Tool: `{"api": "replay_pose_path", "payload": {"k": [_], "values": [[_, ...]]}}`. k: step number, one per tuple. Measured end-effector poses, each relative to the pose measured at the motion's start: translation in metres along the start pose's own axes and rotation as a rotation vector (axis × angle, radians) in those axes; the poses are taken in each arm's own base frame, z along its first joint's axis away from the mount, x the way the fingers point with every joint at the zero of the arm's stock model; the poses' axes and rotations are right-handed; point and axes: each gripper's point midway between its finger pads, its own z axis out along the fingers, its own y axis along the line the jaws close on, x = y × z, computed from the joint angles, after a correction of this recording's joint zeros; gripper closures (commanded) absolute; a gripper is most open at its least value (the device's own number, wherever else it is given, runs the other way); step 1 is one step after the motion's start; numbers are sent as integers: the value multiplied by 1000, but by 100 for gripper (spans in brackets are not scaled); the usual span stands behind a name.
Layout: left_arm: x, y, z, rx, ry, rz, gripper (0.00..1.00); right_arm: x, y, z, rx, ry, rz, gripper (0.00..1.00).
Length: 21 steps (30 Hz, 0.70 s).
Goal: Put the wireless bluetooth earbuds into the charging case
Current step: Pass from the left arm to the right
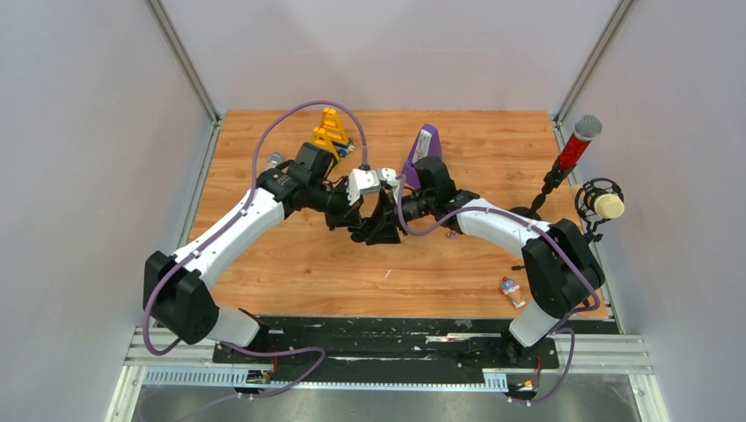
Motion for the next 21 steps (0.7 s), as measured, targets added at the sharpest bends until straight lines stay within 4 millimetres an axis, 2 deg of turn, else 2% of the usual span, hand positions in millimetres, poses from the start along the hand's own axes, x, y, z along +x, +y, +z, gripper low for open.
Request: {"api": "replay_pose_path", "payload": {"k": [4, 9, 15, 21], "values": [[-1, 3, -1, -1, -19, -20, 99, -3, 1, -3, -6, -15, 22, 49], [-1, 6, -1, -5, -30, -30, 99, -6, 2, -5, -15, -33, 52, 49], [-1, 6, -1, -5, -32, -40, 99, -7, 4, -5, -21, -41, 77, 55], [-1, 5, -1, -1, -35, -42, 99, -7, 3, -5, -18, -49, 93, 58]]}}
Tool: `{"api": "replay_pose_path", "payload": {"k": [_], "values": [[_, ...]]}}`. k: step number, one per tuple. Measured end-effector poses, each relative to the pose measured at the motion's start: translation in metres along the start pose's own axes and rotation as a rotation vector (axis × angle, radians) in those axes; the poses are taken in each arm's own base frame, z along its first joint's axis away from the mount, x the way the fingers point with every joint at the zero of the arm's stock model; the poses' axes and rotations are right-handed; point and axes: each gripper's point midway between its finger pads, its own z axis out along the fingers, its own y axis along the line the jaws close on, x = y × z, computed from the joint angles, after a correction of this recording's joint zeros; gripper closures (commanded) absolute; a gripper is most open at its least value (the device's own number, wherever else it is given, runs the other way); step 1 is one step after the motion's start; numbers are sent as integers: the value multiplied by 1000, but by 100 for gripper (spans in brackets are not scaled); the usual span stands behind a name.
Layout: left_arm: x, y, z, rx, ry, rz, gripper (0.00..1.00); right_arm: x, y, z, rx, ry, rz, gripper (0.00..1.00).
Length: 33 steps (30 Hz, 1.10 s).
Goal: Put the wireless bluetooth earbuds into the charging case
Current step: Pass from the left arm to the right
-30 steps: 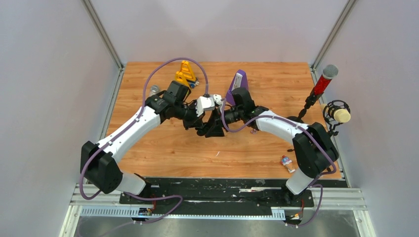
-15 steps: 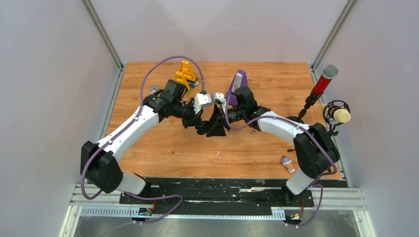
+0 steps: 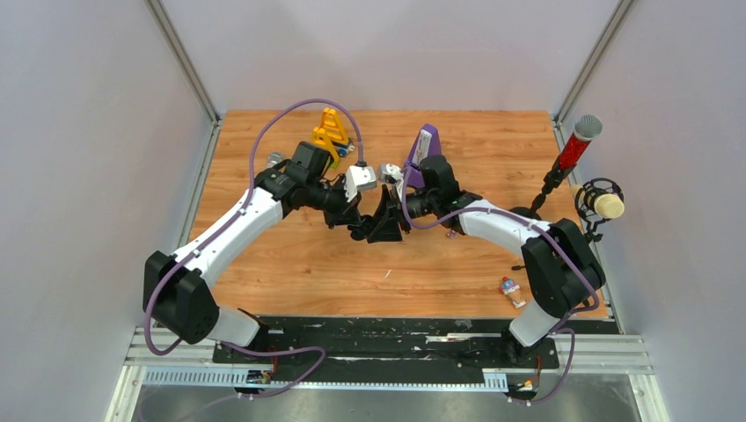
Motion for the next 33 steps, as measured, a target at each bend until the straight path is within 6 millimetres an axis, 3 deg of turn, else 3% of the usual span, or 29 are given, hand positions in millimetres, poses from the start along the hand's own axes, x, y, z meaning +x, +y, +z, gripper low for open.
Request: {"api": "replay_pose_path", "payload": {"k": [25, 33], "values": [[2, 4, 0, -13, 1, -2, 98, -1, -6, 3, 53, -3, 55, 55], [2, 4, 0, -13, 0, -1, 98, -1, -9, 3, 72, -3, 53, 69]]}}
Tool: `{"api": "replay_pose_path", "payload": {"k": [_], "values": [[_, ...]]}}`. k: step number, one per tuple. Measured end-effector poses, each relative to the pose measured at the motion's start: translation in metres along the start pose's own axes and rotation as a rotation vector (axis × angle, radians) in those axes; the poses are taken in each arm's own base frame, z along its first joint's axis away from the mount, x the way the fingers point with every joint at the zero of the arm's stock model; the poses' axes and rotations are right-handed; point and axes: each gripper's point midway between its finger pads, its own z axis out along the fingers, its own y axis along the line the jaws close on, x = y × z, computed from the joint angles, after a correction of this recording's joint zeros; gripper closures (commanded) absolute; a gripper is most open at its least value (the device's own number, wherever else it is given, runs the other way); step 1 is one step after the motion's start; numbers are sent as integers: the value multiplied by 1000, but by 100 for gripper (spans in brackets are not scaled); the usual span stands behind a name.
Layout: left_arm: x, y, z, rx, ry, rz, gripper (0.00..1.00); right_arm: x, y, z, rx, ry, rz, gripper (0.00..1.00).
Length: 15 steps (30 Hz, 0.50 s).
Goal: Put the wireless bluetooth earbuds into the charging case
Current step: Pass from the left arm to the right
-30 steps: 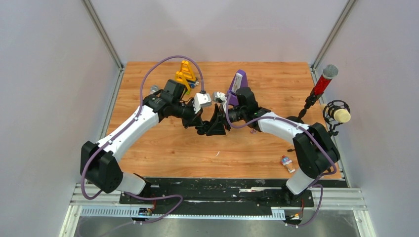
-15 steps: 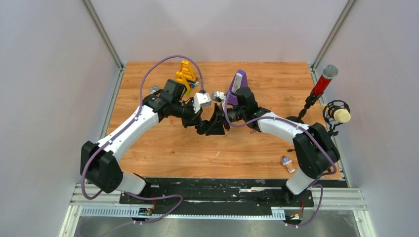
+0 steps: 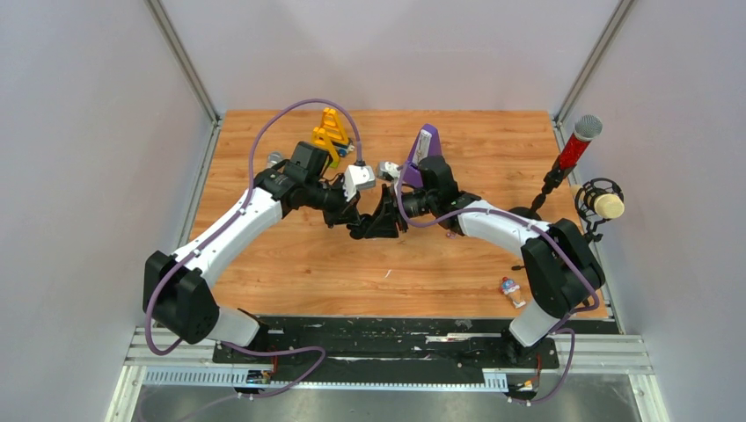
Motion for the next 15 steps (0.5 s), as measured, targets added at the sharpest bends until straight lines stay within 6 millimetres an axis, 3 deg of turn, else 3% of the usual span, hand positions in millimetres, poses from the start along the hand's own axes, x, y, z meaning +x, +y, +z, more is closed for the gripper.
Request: {"api": "replay_pose_path", "payload": {"k": [6, 15], "values": [[0, -1, 0, 3, -1, 0, 93, 0, -1, 0, 5, 0, 1, 82], [0, 0, 0, 1, -1, 0, 64, 0, 1, 0, -7, 0, 0, 88]]}}
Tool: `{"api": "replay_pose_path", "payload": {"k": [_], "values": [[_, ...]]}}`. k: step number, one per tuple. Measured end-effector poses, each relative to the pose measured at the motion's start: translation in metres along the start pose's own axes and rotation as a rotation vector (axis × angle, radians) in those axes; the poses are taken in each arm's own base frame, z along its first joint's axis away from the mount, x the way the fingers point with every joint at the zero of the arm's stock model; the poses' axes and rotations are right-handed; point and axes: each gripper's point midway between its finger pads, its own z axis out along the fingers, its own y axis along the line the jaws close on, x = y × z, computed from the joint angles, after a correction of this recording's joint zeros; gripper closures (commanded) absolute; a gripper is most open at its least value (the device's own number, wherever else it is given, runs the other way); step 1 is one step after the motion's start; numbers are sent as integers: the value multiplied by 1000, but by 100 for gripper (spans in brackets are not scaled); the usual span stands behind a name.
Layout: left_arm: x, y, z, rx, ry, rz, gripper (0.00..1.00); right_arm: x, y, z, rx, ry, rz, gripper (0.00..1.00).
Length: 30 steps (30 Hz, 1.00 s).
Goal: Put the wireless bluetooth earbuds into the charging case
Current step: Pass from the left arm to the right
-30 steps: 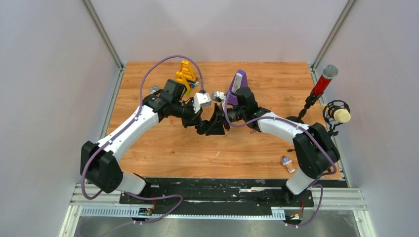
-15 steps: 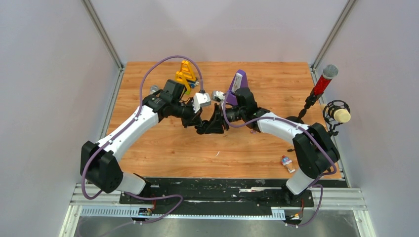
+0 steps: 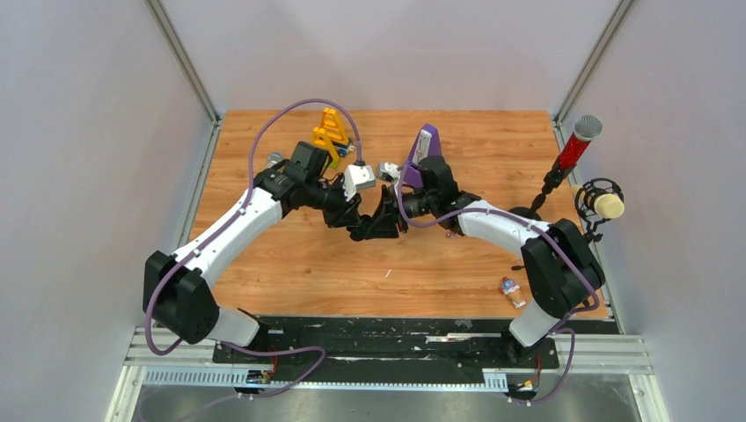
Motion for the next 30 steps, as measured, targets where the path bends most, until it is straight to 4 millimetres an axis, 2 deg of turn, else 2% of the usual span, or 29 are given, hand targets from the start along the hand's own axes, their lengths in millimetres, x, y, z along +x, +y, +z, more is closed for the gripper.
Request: {"api": "replay_pose_path", "payload": {"k": [6, 15, 30], "values": [[0, 1, 0, -7, 3, 0, 60, 0, 2, 0, -11, 1, 1, 91], [-1, 4, 0, -19, -2, 8, 46, 1, 3, 1, -13, 4, 2, 92], [-8, 8, -11, 16, -77, -62, 41, 0, -1, 2, 6, 3, -15, 93]]}}
